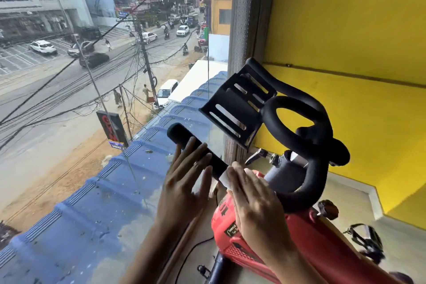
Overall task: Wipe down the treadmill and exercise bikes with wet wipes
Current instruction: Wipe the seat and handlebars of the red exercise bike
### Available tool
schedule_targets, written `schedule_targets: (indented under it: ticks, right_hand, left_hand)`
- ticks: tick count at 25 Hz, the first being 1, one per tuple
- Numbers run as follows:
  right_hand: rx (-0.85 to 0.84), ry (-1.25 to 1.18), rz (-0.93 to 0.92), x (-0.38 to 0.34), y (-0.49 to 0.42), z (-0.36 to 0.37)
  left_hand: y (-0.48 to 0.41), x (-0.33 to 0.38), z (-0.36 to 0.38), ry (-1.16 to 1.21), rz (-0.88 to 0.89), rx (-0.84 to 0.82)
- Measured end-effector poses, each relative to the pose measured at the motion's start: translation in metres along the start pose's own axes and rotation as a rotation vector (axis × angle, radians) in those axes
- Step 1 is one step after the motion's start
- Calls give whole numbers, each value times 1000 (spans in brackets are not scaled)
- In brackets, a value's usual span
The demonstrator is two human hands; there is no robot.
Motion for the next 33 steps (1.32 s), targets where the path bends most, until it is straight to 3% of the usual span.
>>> schedule_targets:
  ticks: [3, 9, 12, 15, 18, 20, 23, 25, 26, 29, 30, 33]
  right_hand:
    - [102, 11, -62, 27, 26, -16]
    - [164, -336, -252, 142, 54, -25]
    - [121, -463, -89, 196, 42, -10]
    - [83, -731, 116, 179, 46, -5]
    - [89, -782, -215, 148, 56, -16]
    - [96, -730, -305, 177, 38, -7]
    - [93, -793, -22, 210, 21, 7]
    - [86, -841, 98, 185, 31, 0]
    - [77, -850, 51, 168, 40, -6]
    - [86, -789, -342, 165, 44, -13]
    - [89, -753, -348, 180, 37, -6]
    - [65, -794, 11, 223, 20, 14]
  left_hand:
    - [22, 24, 19, -41, 6, -12]
    - [50, 95, 68, -161, -80, 60]
    - [57, 122, 91, -236, -64, 43]
    - [63, 137, 102, -333, -120, 64]
    - [66, 139, 104, -388, -145, 76]
    - [68, 138, 106, -403, -166, 78]
    - [71, 140, 109, -419, -191, 115]
    - [72, 141, 111, -409, -192, 144]
    - [72, 140, 112, -404, -192, 152]
    - [73, 139, 112, -414, -201, 148]
    - [74, 139, 112, -416, -196, 148]
    - [75, 139, 111, -422, -195, 142]
Point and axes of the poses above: each hand's wrist, its own y-axis away from the middle knuckle, its own z-axis out of the palm, x = y × z, the point moved 4 cm from there along -y, towards the middle knuckle, and after that the axes turned 8 degrees about x, right-handed, at the moved point
